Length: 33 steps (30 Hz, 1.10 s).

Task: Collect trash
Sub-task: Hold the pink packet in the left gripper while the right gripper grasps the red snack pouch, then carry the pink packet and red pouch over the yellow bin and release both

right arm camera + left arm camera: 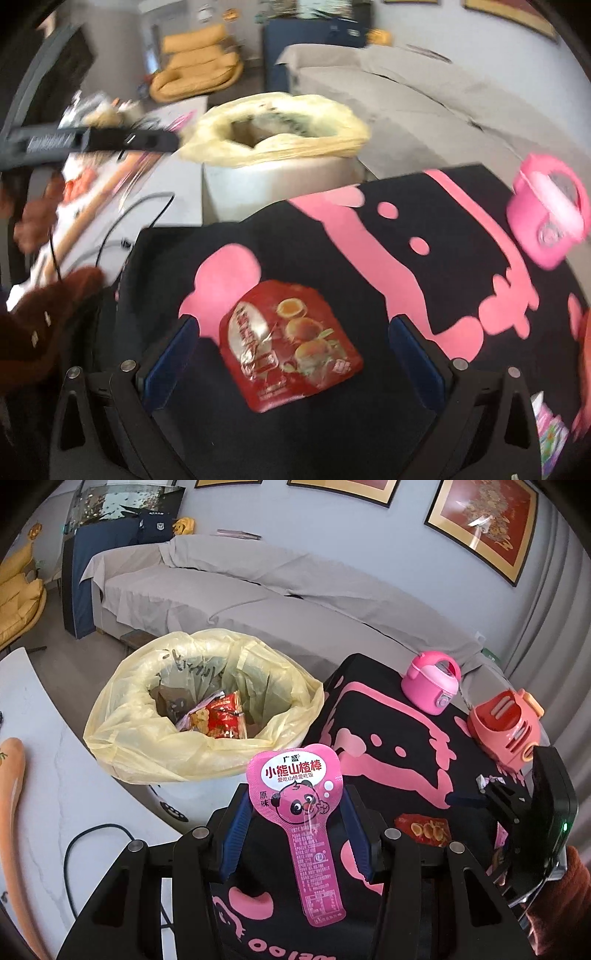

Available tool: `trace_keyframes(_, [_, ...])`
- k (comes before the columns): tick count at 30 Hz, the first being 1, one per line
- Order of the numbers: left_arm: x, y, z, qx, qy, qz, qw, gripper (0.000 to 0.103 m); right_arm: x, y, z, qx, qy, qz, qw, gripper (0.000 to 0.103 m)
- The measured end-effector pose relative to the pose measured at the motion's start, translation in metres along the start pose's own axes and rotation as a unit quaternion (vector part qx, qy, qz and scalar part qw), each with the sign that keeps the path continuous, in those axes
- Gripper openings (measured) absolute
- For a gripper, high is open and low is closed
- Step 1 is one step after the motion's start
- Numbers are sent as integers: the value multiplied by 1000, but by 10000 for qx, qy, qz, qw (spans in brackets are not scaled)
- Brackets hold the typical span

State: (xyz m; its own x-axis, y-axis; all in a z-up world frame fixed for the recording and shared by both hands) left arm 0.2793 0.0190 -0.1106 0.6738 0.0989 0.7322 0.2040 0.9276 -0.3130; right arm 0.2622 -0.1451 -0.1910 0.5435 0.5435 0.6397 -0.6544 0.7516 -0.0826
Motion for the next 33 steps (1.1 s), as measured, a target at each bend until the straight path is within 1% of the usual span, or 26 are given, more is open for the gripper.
trace_keyframes(3, [0,-1,-1,8,24,-31,10000,50,-3,12,-8,69,140,420,9990,101])
trace_keyframes(5, [-1,-3,-1,1,35,-54,10000,50,-2,16,-10,160,112,615,9979,99])
trace_keyframes(7, [-2,-7,-1,-4,46,-91,9999,50,2,14,-14,271,74,643,9975,99])
trace_keyframes(9, [-3,-9,-2,-10,68,-110,9999,50,4,12,-18,366,109,525,9979,99])
trace_keyframes(10, [-4,-9,-2,-12,78,-112,9999,50,3,11,-20,390,131,457,9981,96])
trace_keyframes(11, [-4,-10,-2,-14,88,-117,9999,50,3,7,-22,428,184,340,9983,91])
trace_keyframes(12, [-5,-10,-3,-15,96,-123,9999,50,2,6,-24,471,231,254,9983,88])
trace_keyframes(14, [-5,-11,-3,-9,109,-132,9999,50,-1,8,-26,536,303,166,9980,79])
trace_keyframes(15, [-6,-11,-4,-15,119,-128,9998,50,-4,9,-26,558,323,172,9978,77])
trace_keyframes(18, [-6,-13,-5,-31,129,-128,9998,50,-9,13,-20,417,336,312,9981,73])
trace_keyframes(20, [-7,-15,-5,-39,130,-134,9998,50,-13,15,-16,373,364,319,9981,60])
trace_keyframes(22, [-8,-17,-5,-58,133,-139,9998,50,-16,15,-13,336,400,285,9982,54])
trace_keyframes(24, [-8,-20,-4,-73,130,-160,9998,50,-18,13,-8,252,416,259,9985,42])
trace_keyframes(25, [-8,-22,-4,-90,126,-177,9997,50,-19,12,-6,252,438,207,9985,28])
trace_keyframes(26, [-8,-24,-3,-105,124,-185,9997,50,-19,10,-4,264,456,83,9986,19])
trace_keyframes(27, [-8,-26,-2,-121,125,-194,9997,50,-19,6,0,280,437,-100,9986,15])
trace_keyframes(29, [-7,-30,1,-162,111,-213,9996,50,-18,-1,9,303,335,-415,9981,9])
trace_keyframes(31, [-6,-35,4,-179,71,-258,9995,50,-16,-8,17,181,242,-631,9975,7])
trace_keyframes(33, [-3,-39,9,-181,12,-304,9994,50,-12,-20,30,50,99,-978,9951,6])
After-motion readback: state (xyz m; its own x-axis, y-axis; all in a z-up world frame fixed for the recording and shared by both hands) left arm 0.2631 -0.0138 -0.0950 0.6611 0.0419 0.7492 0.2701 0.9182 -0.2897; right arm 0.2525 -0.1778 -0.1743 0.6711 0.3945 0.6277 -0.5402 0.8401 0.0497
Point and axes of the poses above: each gripper's, at about its wrist camera, not at the fingertips, and z roughly against the way its jaws point, y to its left, x to its top, the point moved 10 cm from there along -z, roughly the way its jaws point, and after that the axes turned 6 degrees about -y, right-handed, at the moved point
